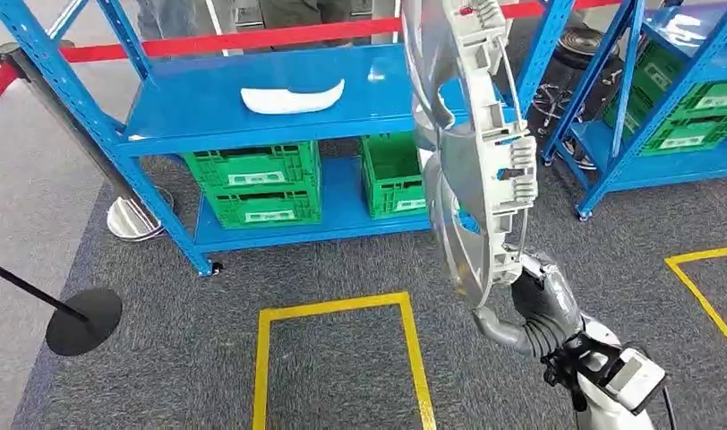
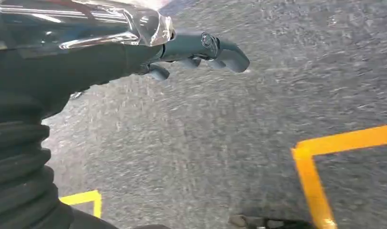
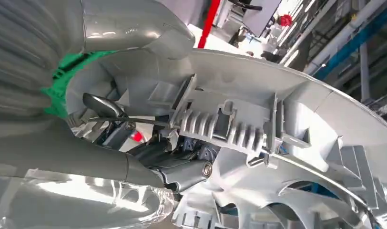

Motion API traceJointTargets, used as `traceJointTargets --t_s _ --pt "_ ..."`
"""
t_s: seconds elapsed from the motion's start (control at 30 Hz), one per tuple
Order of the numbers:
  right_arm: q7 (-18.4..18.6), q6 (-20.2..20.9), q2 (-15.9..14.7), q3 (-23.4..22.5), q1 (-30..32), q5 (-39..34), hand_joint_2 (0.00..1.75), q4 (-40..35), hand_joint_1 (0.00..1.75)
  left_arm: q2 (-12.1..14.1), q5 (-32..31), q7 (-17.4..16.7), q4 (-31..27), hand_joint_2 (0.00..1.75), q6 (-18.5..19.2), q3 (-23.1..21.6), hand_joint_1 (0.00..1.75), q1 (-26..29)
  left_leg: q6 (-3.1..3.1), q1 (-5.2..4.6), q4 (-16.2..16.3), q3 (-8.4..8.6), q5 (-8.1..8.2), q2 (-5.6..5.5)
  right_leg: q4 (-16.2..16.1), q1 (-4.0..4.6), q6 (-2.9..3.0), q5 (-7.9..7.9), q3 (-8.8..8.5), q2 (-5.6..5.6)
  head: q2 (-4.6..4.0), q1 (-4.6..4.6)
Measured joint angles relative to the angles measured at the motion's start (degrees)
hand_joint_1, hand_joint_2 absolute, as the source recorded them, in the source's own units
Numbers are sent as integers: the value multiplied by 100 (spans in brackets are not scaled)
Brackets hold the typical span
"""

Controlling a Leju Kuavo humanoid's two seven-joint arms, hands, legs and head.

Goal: Take the parts from the cabinet and place them on the table.

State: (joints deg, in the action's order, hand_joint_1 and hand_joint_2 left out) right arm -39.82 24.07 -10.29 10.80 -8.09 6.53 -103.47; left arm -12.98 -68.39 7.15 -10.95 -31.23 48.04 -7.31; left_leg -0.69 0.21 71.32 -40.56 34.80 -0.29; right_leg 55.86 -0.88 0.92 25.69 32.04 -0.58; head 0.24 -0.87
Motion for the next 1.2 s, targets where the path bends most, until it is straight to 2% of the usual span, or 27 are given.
traceJointTargets --t_s 0.03,0.07,0.1,0.13,0.17,0.2,0.23,0.27,0.3,0.33,0.37,0.4,0.43,0.47,0.5,0.53,0.57,0.6,0.67,0.7,0.73,0.77,0.87,0.93,1.07,1.2 --pt "0 -5 -2 -4 38 -2 175 -2 169 0 -2 -2 0 175 -9 0 0 2 -11 5 283 -27 -52 0 2 -1 -8 -69 83 -1 0 -4" --pt "0 -15 -2 -9 81 -2 175 -11 169 2 -11 -9 0 175 -20 -2 0 4 -13 15 384 32 -319 0 7 -3 -20 -138 179 -3 0 -2" --pt "0 -29 -2 -11 113 -2 175 -20 169 7 -13 -13 0 175 -24 -4 0 4 -8 22 249 191 -572 1 15 -3 -39 -201 261 -3 0 -4" --pt "0 -42 -4 -15 138 2 175 -31 169 9 -15 -13 0 175 -31 -9 0 3 -1 28 -89 470 -779 0 29 -3 -60 -258 343 -2 0 0" --pt "2 -55 -4 -17 154 11 175 -50 169 11 -17 -13 -2 175 -33 -13 0 0 8 31 -605 857 -783 0 51 -3 -85 -310 398 3 0 -7" --pt "2 -64 -4 -20 176 13 175 -85 169 13 -22 -13 -7 175 -35 -26 0 -7 20 21 -1168 1261 -504 -4 72 16 -119 -340 438 6 0 -6" --pt "2 -74 -9 -28 184 11 175 -125 169 13 -22 -15 -9 175 -46 -39 0 -9 55 2 -1581 1504 -322 -16 100 24 -153 -367 449 10 0 7" --pt "0 -83 -15 -31 186 9 175 -159 169 13 -9 -13 -7 175 -57 -42 0 -8 96 -6 -1633 1470 -255 -25 113 21 -197 -415 472 2 0 5" --pt "0 -85 -20 -31 192 9 175 -182 169 15 7 -13 -7 175 -70 -42 0 0 136 -26 -1597 1421 -269 -30 95 3 -234 -459 481 0 0 7" --pt "0 -92 -22 -31 212 7 175 -220 169 15 20 -13 -7 175 -90 -42 0 21 201 -27 -1603 1405 -301 -29 80 -5 -278 -495 480 2 0 0" --pt "-2 -105 -28 -42 245 11 175 -254 169 15 44 -13 -4 175 -101 -39 0 45 284 14 -1622 1383 -360 5 127 -30 -296 -465 521 9 0 0" --pt "0 -120 -57 -63 283 20 175 -288 169 20 44 -13 -4 175 -101 -37 0 59 331 7 -1620 1342 -397 6 322 -24 -316 -237 597 20 0 26" --pt "0 -129 -79 -72 312 26 175 -315 169 20 44 -13 -4 175 -101 -37 0 70 356 5 -1617 1310 -435 17 688 -24 -336 40 728 23 0 53" --pt "0 -147 -98 -81 364 42 175 -356 169 17 39 -20 -4 175 -101 -37 0 90 371 -7 -1611 1256 -477 28 1244 -23 -361 350 923 26 0 53" --pt "0 -151 -107 -85 427 59 175 -389 169 15 31 -35 -2 175 -98 -37 0 114 374 -19 -1606 1211 -510 35 1706 -22 -373 559 1068 28 0 50" --pt "0 -158 -116 -87 503 77 175 -415 169 17 28 -50 -2 175 -94 -37 0 140 373 -25 -1600 1174 -535 44 1989 -22 -376 661 1120 28 0 53" --pt "0 -173 -122 -87 598 100 175 -454 169 22 31 -52 -2 175 -92 -35 0 164 367 -31 -1595 1147 -556 47 1957 -21 -368 633 1007 28 0 46" --pt "0 -186 -136 -87 676 114 175 -496 169 22 31 -52 -2 175 -92 -35 0 175 361 -32 -1587 1169 -568 44 1653 -21 -340 520 765 28 0 50" --pt "0 -258 -162 -85 809 151 175 -593 169 17 31 -52 -2 175 -92 -35 0 178 350 -33 -1546 1144 -573 37 584 -19 -277 165 75 28 0 53" --pt "0 -327 -170 -81 864 188 175 -666 169 13 18 -50 -2 175 -92 -35 0 180 332 -31 -1531 1128 -573 38 136 -9 -243 214 -152 29 0 46" --pt "0 -391 -170 -70 930 206 175 -718 169 11 2 -50 0 175 -92 -35 0 176 291 -66 -1495 1080 -585 40 84 19 -224 204 -177 34 0 39" --pt "0 -470 -179 -70 1030 199 175 -815 169 17 -9 -50 -2 175 -94 -37 0 176 295 -77 -1460 1041 -570 34 73 10 -241 182 -149 39 0 48" --pt "0 -536 -201 -70 1246 81 175 -1001 169 15 -9 -96 0 175 -136 -37 0 206 293 -62 -1481 1029 -594 33 97 33 -222 179 -124 47 0 39" --pt "0 -472 -219 -61 1280 -22 175 -1069 169 9 26 -118 0 175 -223 -37 0 201 259 -57 -1488 1017 -616 34 116 38 -207 171 -98 48 0 42" --pt "0 -337 -238 -44 1237 -142 175 -1080 169 -4 116 -118 0 175 -297 -33 0 205 242 -57 -1486 993 -640 32 122 35 -182 149 -86 45 0 42" --pt "0 -236 -240 -20 1148 -173 175 -1078 169 -4 151 -118 0 175 -299 -28 0 205 250 -68 -1467 976 -655 30 121 23 -210 123 -83 44 0 42"
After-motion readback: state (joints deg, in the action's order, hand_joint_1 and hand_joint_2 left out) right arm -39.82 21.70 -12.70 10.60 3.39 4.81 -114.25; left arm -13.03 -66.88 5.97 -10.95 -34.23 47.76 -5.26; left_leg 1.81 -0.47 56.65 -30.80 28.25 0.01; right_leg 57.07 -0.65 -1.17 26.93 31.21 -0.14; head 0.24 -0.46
